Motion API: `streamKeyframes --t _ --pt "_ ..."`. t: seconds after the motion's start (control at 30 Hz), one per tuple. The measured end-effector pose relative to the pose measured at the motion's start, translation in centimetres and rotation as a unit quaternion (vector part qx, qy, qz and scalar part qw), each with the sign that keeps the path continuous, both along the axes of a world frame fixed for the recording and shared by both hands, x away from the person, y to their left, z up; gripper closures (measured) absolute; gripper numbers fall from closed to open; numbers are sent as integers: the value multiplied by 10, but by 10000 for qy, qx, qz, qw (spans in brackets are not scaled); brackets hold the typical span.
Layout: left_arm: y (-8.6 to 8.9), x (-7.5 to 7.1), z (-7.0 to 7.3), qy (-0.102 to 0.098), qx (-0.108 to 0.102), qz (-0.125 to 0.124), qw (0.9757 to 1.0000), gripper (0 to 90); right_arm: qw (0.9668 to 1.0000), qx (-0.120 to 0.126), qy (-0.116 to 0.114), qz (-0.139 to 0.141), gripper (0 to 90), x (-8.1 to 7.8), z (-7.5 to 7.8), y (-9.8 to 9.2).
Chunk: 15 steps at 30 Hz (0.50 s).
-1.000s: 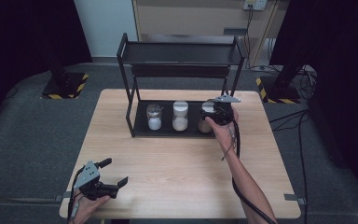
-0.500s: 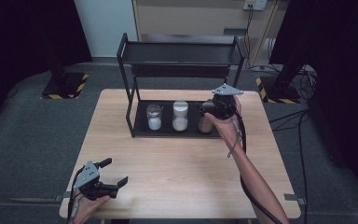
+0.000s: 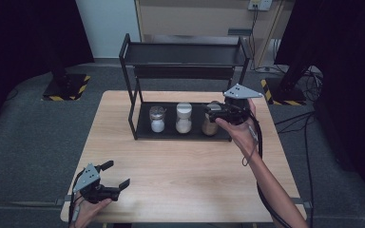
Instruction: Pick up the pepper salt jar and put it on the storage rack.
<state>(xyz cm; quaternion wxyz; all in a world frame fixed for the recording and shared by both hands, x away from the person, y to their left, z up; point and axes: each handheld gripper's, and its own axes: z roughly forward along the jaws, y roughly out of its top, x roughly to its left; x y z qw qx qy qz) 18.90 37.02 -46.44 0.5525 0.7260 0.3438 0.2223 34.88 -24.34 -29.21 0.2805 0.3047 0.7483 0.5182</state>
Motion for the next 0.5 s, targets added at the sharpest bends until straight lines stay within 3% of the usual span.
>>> streamKeyframes --t 0.5 --pt "-1 2 0 8 -22 -26 10000 25 9992 78 -19 402 82 -30 -4 -14"
